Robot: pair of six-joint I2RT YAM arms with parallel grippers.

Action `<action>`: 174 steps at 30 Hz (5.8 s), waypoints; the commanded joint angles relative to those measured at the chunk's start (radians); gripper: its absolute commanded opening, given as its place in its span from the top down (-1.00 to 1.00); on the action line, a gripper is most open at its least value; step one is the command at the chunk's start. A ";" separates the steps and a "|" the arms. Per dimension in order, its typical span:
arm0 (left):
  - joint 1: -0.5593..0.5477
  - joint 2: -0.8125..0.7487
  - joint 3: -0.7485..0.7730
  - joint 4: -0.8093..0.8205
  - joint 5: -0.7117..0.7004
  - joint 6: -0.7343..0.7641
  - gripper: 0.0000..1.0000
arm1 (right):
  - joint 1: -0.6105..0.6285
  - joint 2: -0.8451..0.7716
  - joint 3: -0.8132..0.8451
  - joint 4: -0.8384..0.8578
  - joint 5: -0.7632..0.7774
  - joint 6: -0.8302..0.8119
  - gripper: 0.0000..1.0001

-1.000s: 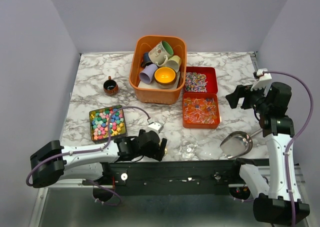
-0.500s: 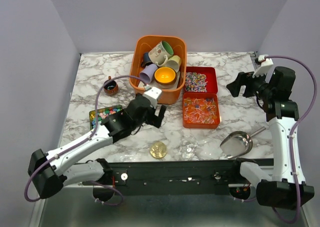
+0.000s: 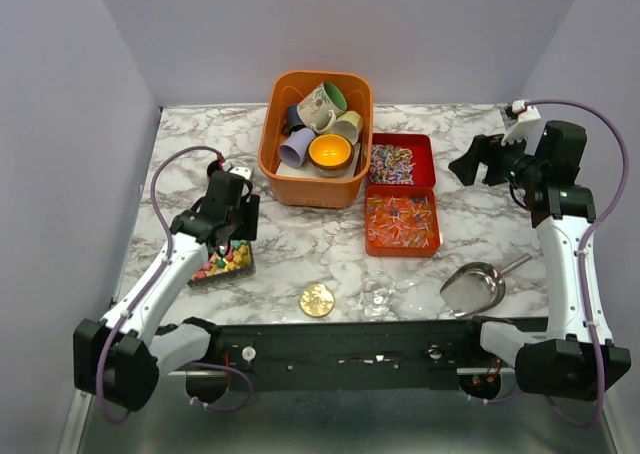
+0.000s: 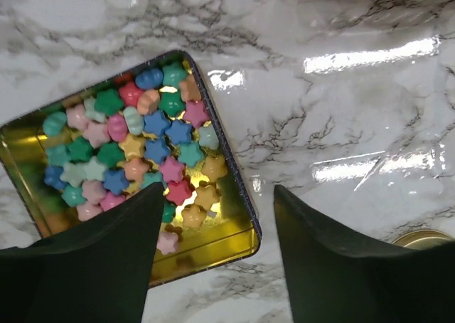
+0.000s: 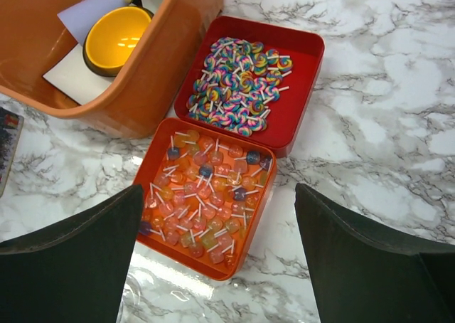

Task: Pack the candies
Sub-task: Move the storage box to the center of the board, then pick up the spatula from the center of the board.

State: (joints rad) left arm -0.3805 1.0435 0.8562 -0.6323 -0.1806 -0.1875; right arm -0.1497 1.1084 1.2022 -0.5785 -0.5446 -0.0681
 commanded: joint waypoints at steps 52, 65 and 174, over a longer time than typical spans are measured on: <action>-0.330 0.656 0.138 0.695 0.188 -0.178 0.87 | 0.006 -0.084 -0.076 -0.026 0.063 -0.078 -0.87; -0.394 0.820 0.322 0.730 0.106 -0.081 0.86 | 0.006 -0.120 -0.131 -0.058 0.087 -0.122 -0.87; -0.233 0.477 0.228 1.053 0.860 -0.466 -0.64 | 0.453 0.298 0.425 -0.356 0.321 -0.412 0.99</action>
State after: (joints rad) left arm -0.6044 1.4975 1.0428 0.3592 0.6678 -0.6109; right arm 0.2687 1.4052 1.6093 -0.9821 -0.2298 -0.5007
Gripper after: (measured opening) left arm 0.825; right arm 0.015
